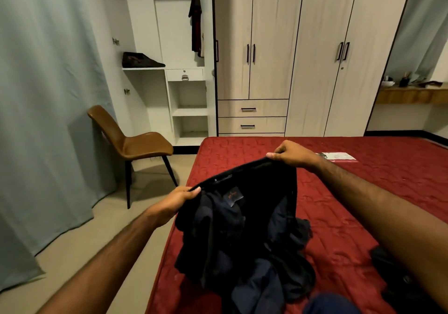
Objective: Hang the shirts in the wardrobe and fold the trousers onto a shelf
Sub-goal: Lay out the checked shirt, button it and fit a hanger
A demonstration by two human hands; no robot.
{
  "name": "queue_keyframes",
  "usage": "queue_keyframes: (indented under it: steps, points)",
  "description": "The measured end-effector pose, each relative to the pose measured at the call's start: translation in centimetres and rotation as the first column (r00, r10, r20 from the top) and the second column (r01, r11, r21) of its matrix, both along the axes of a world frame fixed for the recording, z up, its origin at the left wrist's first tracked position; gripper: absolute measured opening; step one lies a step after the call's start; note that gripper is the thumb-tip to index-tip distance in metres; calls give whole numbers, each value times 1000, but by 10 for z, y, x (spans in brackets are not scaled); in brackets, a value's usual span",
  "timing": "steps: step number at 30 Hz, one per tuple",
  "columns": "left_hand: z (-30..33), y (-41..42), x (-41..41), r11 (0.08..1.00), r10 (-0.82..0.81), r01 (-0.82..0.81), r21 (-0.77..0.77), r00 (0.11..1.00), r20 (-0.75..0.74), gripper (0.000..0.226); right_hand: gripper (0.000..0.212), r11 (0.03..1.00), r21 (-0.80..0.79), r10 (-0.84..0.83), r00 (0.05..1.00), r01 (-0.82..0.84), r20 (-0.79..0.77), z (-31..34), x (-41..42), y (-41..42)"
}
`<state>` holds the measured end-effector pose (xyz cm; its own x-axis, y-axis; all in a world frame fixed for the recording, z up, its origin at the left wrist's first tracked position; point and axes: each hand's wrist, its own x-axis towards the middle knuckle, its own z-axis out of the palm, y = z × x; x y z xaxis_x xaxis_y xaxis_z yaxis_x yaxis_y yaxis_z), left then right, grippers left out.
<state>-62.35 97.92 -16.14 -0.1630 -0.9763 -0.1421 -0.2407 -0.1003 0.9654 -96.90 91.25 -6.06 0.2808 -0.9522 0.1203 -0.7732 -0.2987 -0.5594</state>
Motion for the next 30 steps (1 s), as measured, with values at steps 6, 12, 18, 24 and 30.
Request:
queue_keyframes:
  steps: [6,12,18,24,30]
  points:
    - [46,-24,-6,923,236,-199,-329,969,77,28,18,954,188,198,962,-234,190,-4,2,10]
    - [117,-45,-4,631,520,-183,-754,821,236,26,11,990,-138,-19,985,43,171,20,54,11]
    - [297,-34,22,59,655,-368,-928,715,-242,25,26,570,-763,387,919,-306,-79,159,93,29]
    - [329,-16,52,459,759,258,-850,384,526,37,31,739,-657,-278,821,-149,-499,236,111,9]
    - [330,0,70,578,713,252,-776,308,630,27,27,814,-580,-194,935,-16,-298,238,160,21]
